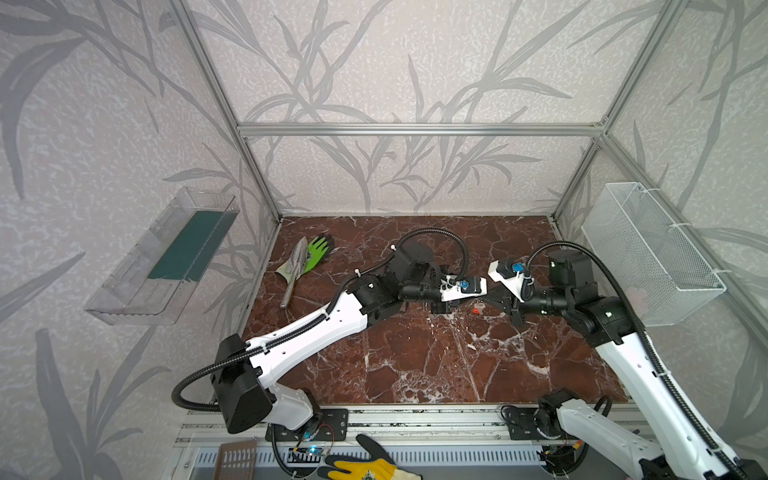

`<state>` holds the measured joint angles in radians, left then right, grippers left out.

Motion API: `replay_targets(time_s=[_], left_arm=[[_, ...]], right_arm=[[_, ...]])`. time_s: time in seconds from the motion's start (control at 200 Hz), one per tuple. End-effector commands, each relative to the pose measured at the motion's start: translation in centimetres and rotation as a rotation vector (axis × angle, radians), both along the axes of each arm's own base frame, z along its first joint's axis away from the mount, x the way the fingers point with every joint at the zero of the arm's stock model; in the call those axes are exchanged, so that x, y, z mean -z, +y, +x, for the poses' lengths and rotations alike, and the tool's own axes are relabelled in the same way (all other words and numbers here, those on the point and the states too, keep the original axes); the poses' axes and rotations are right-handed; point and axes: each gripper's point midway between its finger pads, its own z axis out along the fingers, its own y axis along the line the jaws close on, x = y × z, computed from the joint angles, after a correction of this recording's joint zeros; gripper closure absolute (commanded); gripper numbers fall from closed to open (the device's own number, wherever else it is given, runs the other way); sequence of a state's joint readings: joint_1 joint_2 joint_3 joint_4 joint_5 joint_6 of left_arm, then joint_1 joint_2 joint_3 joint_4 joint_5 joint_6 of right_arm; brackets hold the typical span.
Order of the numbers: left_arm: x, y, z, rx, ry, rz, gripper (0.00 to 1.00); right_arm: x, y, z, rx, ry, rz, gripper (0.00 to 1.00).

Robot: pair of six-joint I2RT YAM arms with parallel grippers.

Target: Put the keys on the keyring

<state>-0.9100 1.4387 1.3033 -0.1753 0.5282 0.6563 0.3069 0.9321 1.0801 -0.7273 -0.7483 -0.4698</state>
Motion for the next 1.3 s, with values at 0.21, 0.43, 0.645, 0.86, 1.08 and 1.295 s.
replay_targets(time_s=[0.21, 0.43, 0.645, 0.86, 1.08, 1.295], left_arm=[[-0.1, -0.6, -0.4, 0.043, -0.007, 0.021, 0.85], [-0.3, -1.0, -0.5, 0.056, -0.002, 0.012, 0.88], [-0.7, -1.4, -0.4, 0.054, 0.026, -0.019, 1.0], [-1.7, -1.2, 0.2, 0.02, 0.081, -0.103, 1.0], [-3.8, -0.6, 0.4, 0.004, 0.121, -0.217, 1.0], [-5.1, -0.3, 0.3, -0.003, 0.131, -0.28, 1.0]], right_arm=[[-1.7, 0.1, -0.6, -0.024, -0.066, 0.021, 1.0], [-1.3, 0.3, -0.6, -0.036, -0.065, 0.018, 1.0], [-1.4, 0.0, -0.2, -0.015, -0.108, 0.014, 0.92], [-1.0, -1.5, 0.5, 0.089, -0.194, -0.004, 0.68], [-1.3, -2.9, 0.6, 0.158, -0.232, 0.081, 0.65], [-1.5, -2.2, 0.6, 0.124, -0.211, 0.149, 0.66]])
